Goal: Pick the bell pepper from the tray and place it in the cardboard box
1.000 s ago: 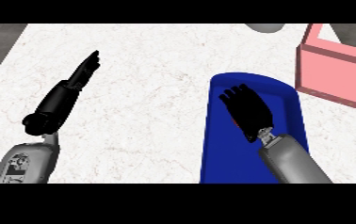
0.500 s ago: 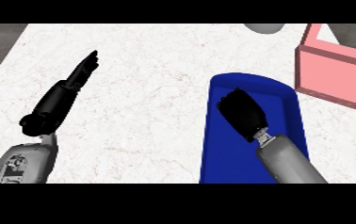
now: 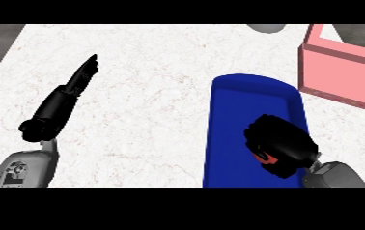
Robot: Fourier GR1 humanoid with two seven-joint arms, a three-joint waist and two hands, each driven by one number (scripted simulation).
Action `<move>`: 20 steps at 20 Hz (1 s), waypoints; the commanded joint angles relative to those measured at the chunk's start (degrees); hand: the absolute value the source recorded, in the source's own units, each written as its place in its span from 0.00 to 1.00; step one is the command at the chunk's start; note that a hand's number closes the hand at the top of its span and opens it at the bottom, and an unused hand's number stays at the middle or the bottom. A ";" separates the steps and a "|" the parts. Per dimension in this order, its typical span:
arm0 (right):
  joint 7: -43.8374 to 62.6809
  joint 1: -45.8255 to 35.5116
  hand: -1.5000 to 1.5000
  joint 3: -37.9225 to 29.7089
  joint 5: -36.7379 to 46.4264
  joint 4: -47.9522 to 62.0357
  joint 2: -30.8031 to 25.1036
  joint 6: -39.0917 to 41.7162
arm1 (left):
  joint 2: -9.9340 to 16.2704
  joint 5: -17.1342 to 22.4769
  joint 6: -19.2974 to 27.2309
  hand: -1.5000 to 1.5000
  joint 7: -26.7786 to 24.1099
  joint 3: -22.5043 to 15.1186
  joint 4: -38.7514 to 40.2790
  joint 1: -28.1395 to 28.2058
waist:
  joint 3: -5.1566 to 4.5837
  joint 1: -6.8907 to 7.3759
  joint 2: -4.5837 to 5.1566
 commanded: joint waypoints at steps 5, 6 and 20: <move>-10.41 6.36 1.00 -13.02 -12.75 -18.00 -8.83 0.18 | 0.30 -0.38 -0.59 0.50 -2.31 0.53 1.90 0.22 | 0.06 -0.11 0.19; -13.69 7.42 1.00 -16.80 -16.04 -18.47 -11.66 1.11 | 0.26 -0.03 -0.65 0.50 -0.59 0.70 1.01 -0.09 | 0.09 -0.05 0.17; 19.40 -9.88 1.00 -41.50 -38.93 -11.58 -8.09 14.79 | -0.22 0.47 -1.96 0.50 -0.66 0.40 1.75 -3.38 | 0.03 1.42 0.48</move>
